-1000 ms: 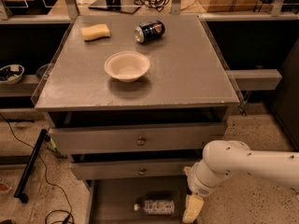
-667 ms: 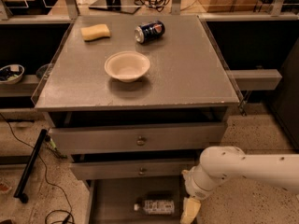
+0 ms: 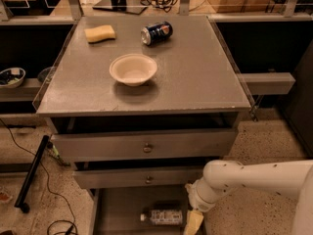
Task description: Pick blue plastic bottle from bottom drawer and place on counter
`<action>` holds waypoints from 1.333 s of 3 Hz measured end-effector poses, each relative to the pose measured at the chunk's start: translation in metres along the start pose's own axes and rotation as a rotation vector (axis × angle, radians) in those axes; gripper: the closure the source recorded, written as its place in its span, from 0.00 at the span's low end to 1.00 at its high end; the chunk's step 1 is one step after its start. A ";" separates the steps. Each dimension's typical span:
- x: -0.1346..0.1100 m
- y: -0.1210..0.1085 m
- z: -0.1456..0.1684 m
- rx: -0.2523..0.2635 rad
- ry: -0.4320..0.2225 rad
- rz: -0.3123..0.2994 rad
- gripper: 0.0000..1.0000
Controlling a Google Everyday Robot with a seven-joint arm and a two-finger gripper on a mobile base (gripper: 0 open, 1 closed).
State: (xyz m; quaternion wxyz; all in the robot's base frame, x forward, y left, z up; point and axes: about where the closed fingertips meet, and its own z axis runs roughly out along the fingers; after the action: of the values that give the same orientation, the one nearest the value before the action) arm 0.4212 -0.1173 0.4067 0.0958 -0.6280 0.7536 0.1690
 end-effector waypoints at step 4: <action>0.002 -0.025 0.120 -0.037 -0.109 0.007 0.00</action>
Offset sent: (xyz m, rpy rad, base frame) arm 0.0287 0.0154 -0.0727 0.0279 0.0372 -0.0018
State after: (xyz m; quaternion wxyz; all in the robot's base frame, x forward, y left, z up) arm 0.4375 -0.0781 0.2915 0.1245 -0.6170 0.7461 0.2171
